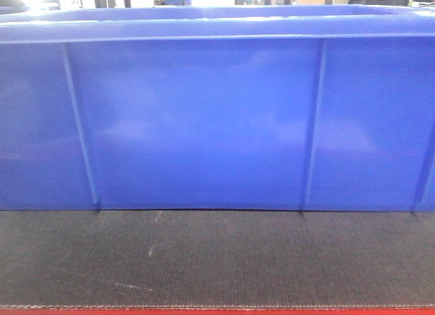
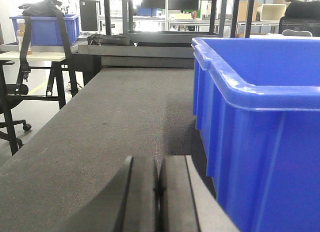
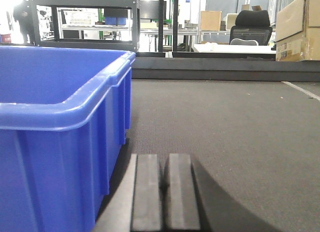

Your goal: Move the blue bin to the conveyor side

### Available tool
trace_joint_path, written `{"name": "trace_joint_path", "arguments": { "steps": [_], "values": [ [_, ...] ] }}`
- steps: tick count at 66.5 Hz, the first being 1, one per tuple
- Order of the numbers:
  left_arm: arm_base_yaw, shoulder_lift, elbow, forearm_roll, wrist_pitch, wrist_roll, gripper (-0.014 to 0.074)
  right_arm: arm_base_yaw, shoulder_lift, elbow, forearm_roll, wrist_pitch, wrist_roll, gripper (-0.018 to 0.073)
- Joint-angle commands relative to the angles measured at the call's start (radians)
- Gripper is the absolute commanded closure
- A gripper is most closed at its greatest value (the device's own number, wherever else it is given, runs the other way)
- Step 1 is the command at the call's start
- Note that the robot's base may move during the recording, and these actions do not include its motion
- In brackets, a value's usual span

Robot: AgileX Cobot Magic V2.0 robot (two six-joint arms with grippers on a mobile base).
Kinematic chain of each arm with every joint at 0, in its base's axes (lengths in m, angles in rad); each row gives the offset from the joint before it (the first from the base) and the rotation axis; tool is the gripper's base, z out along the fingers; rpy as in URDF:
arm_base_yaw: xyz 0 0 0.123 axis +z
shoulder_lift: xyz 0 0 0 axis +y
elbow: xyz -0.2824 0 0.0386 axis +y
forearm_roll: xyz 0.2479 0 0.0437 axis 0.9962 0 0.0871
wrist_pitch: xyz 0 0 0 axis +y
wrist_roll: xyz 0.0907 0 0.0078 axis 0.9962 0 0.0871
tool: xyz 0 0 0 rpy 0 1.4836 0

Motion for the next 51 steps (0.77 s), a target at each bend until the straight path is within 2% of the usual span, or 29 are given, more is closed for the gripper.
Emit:
{"name": "trace_joint_path", "arguments": {
  "steps": [1, 51],
  "values": [
    [0.001, -0.004, -0.002, 0.003, -0.016, 0.002, 0.0602, -0.001, -0.005, 0.000, 0.003, -0.023, 0.003, 0.0648],
    [0.001, -0.004, -0.002, 0.003, -0.016, 0.002, 0.0602, -0.001, -0.005, 0.000, 0.003, -0.024, 0.003, 0.0648]
  ]
}}
